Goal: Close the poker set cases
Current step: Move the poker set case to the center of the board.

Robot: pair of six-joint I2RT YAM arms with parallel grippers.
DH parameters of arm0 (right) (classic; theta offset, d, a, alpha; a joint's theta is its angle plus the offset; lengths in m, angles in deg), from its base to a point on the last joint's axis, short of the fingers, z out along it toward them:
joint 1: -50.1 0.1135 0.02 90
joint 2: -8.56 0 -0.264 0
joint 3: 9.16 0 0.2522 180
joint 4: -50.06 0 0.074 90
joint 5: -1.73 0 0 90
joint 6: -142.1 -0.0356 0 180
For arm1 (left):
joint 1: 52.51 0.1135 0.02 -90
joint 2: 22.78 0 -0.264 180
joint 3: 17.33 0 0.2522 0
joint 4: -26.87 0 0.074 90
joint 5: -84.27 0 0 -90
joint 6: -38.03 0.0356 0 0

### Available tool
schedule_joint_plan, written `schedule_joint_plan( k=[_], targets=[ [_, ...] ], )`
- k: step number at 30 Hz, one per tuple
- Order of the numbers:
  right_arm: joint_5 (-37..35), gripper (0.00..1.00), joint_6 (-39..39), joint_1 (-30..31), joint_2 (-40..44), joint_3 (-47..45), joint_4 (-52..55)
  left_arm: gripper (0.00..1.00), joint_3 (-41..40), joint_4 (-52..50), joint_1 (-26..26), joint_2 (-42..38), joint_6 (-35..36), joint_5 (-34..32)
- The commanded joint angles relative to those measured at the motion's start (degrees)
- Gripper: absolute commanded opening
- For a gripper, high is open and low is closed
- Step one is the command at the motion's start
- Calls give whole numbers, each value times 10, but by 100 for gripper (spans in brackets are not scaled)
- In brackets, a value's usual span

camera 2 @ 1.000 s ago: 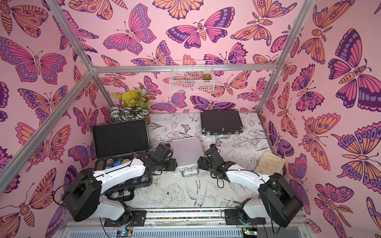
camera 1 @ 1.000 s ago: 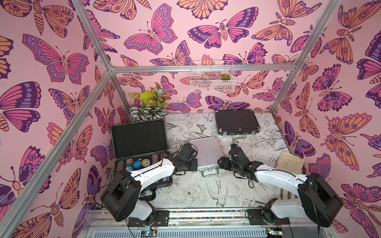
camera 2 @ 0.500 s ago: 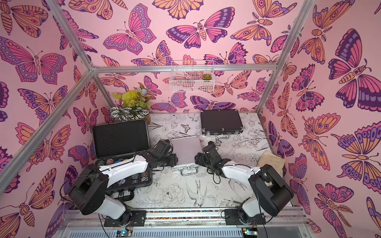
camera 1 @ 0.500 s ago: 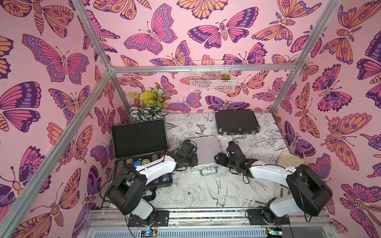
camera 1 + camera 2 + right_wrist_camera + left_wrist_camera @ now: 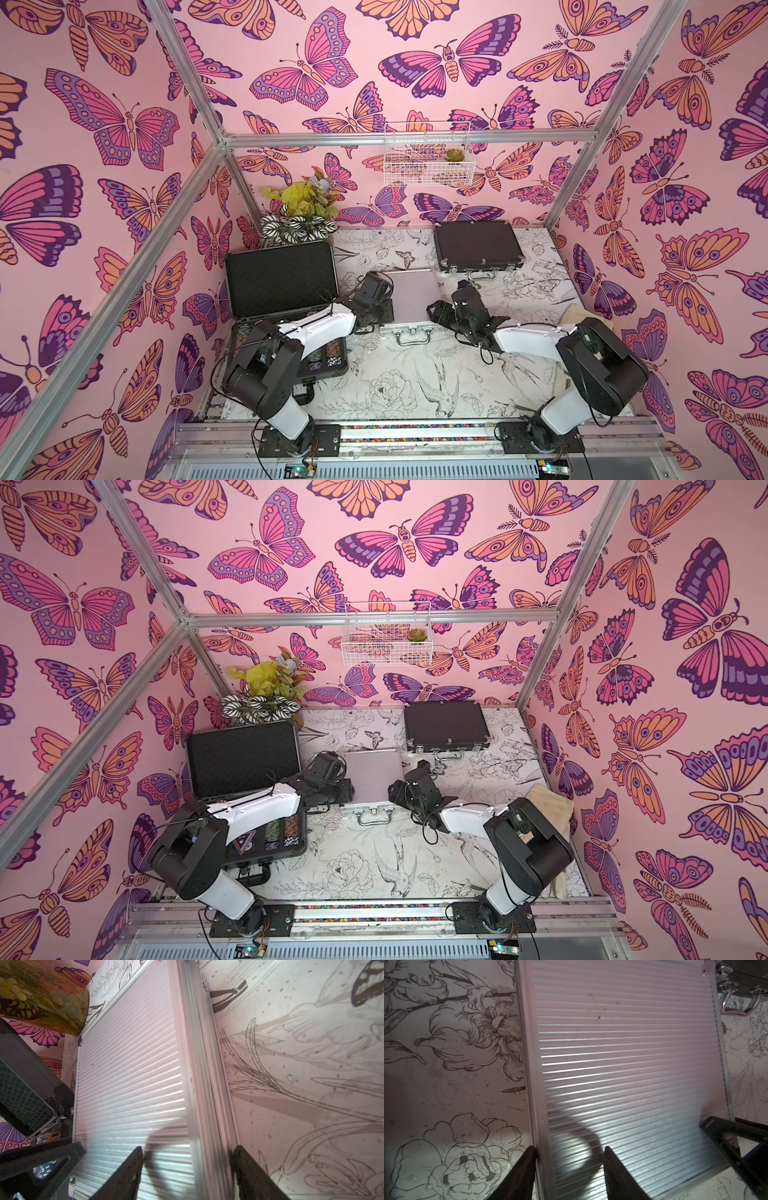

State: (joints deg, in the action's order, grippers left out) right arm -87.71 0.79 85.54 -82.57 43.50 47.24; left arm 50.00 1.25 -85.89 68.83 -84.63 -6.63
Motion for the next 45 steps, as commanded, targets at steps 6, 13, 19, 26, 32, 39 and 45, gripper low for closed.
schedule_joint_plan(
  k=[6, 13, 19, 26, 32, 39, 45],
  targets=[
    [28, 71, 45, -16, 70, 6, 124, 60, 28, -145, -68, -69, 239, -77],
    [25, 72, 62, -41, 122, -10, 160, 65, 108, -236, -165, -2, 415, -174],
    [25, 72, 63, -52, 150, -26, 167, 65, 143, -285, -171, 42, 480, -206],
    [30, 72, 63, -62, 159, -34, 166, 64, 159, -285, -182, 76, 524, -228],
    [34, 72, 62, -69, 172, -38, 170, 62, 187, -279, -182, 132, 537, -276],
    [33, 72, 64, -80, 201, -46, 183, 60, 199, -224, -164, 169, 531, -328],
    [22, 72, 65, -82, 216, -53, 184, 59, 220, -207, -142, 190, 499, -309]
  ],
)
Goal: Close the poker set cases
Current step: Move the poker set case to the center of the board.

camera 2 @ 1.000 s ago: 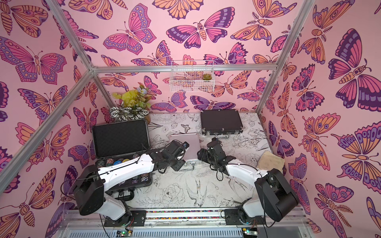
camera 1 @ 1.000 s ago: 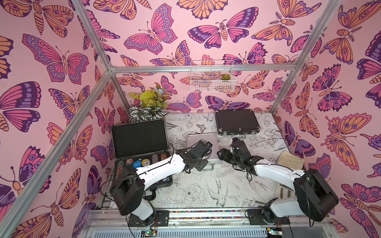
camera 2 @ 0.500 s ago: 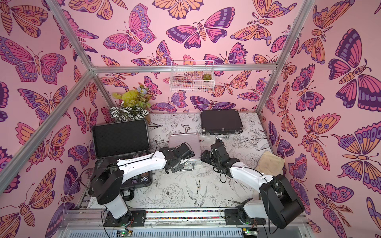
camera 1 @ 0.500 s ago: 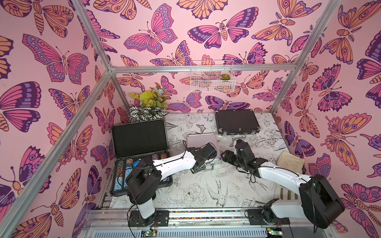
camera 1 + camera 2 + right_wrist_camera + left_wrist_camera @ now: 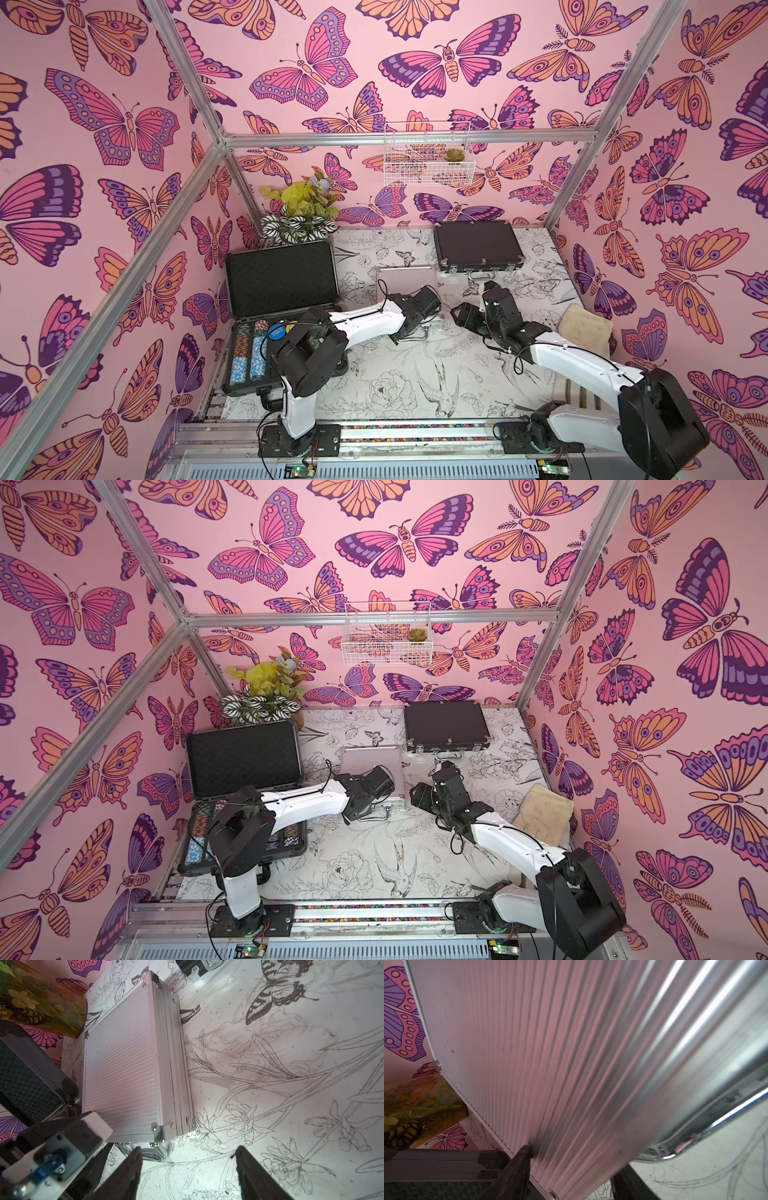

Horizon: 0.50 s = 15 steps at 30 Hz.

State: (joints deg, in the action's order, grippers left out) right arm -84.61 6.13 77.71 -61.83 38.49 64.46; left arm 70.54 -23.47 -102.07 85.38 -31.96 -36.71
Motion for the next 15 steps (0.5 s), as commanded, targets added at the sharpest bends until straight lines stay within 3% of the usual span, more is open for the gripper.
schedule_joint_plan(
  k=[1, 15],
  targets=[
    [-10, 72, 12, -5, 9, -4, 12, 59, 19, 41, 22, 30, -32, -9],
    [11, 72, 23, -5, 2, 7, 29, 58, 103, 73, 70, 106, -41, 0]
  ],
)
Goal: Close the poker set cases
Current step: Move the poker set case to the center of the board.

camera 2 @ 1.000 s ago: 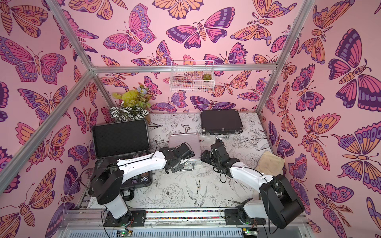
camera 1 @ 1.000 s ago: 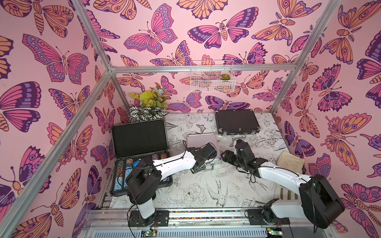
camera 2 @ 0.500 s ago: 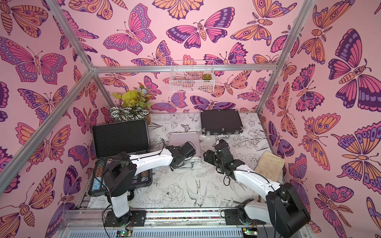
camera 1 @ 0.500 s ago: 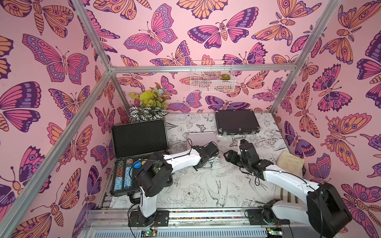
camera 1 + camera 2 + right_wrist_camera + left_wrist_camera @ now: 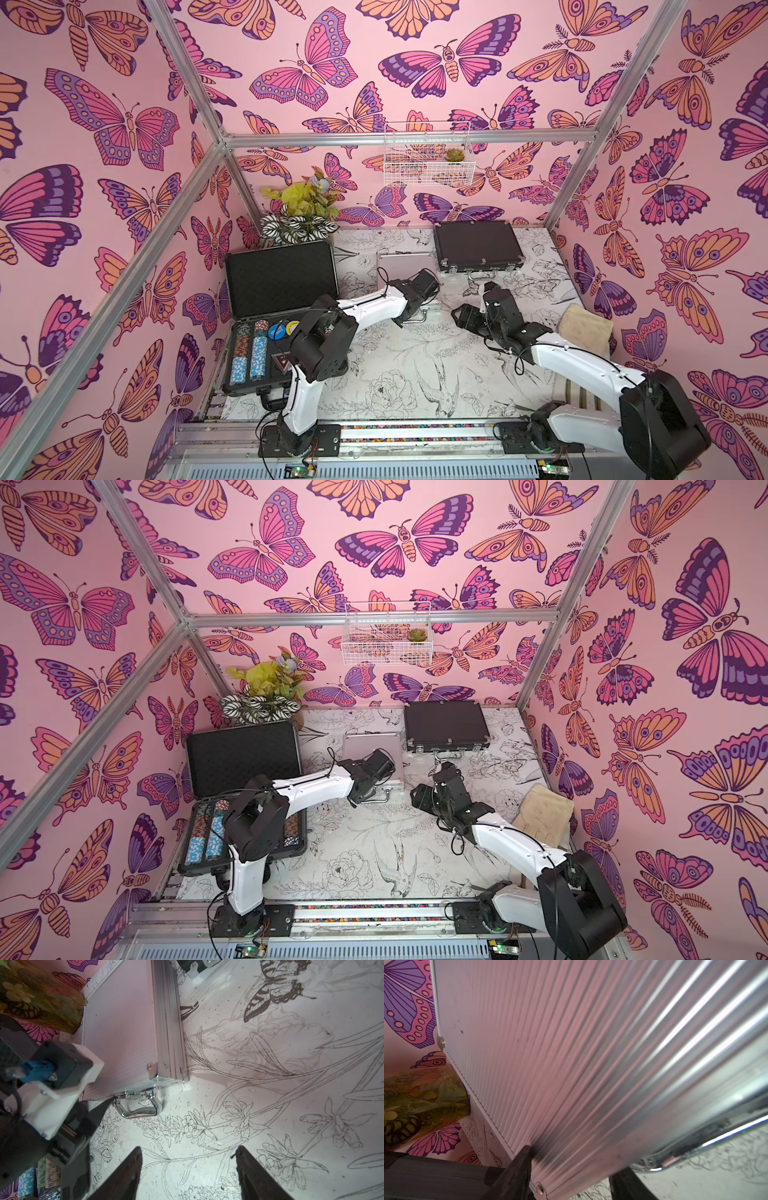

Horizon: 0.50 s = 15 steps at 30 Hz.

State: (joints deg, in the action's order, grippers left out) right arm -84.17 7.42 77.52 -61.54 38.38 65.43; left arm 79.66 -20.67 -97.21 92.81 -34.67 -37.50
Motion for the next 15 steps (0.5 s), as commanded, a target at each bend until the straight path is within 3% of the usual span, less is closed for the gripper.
schedule_joint_plan(
  k=[1, 15],
  targets=[
    [7, 72, 10, -3, 0, 8, 19, 58, 18, 49, 25, 36, -9, 7],
    [15, 72, 13, -3, 0, 13, 27, 56, 139, 80, 73, 134, 43, -4]
  ],
)
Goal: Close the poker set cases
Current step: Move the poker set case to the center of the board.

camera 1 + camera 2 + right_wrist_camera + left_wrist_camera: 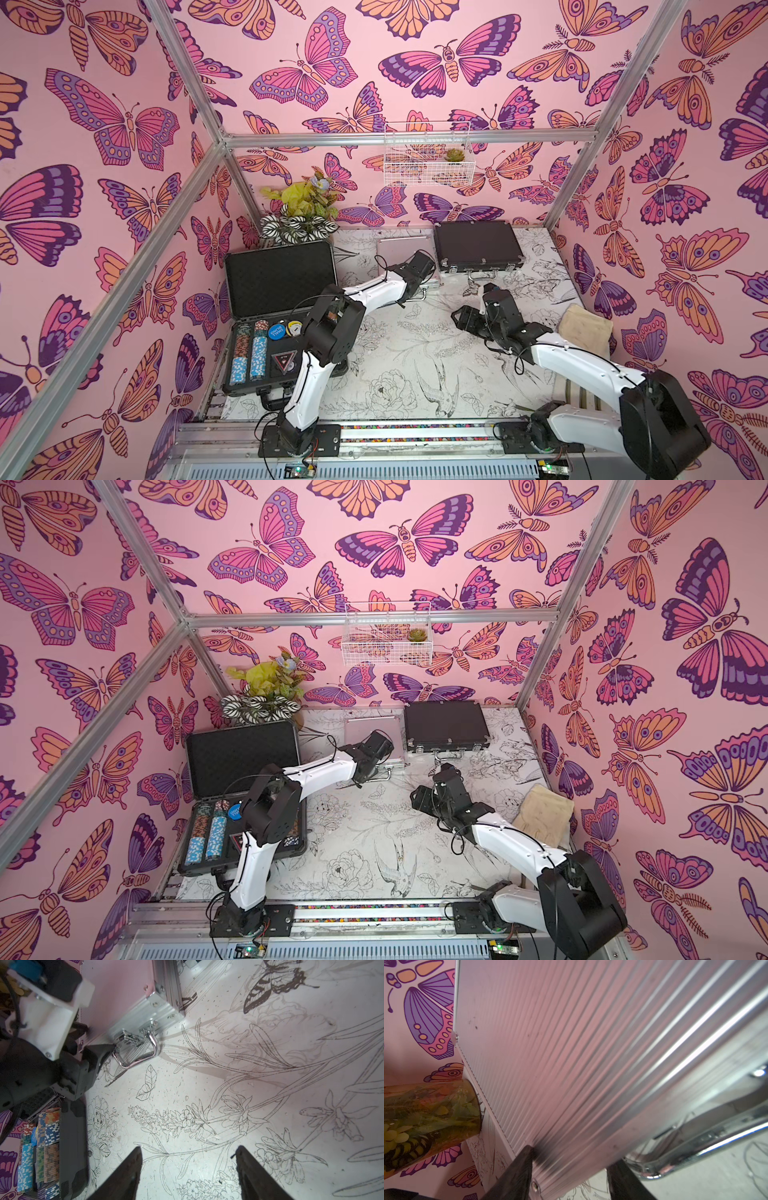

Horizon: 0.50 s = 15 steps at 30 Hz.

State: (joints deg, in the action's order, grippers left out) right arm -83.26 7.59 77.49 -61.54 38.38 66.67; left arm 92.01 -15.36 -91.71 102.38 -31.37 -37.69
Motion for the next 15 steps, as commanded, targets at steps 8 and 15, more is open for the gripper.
schedule_joint_plan(
  k=[8, 15],
  targets=[
    [6, 72, 13, -3, -9, 16, 14, 56, 86, 27, 40, 89, 54, -13],
    [9, 72, 14, -3, -19, 19, 10, 56, 129, 26, 55, 121, 70, -10]
  ],
)
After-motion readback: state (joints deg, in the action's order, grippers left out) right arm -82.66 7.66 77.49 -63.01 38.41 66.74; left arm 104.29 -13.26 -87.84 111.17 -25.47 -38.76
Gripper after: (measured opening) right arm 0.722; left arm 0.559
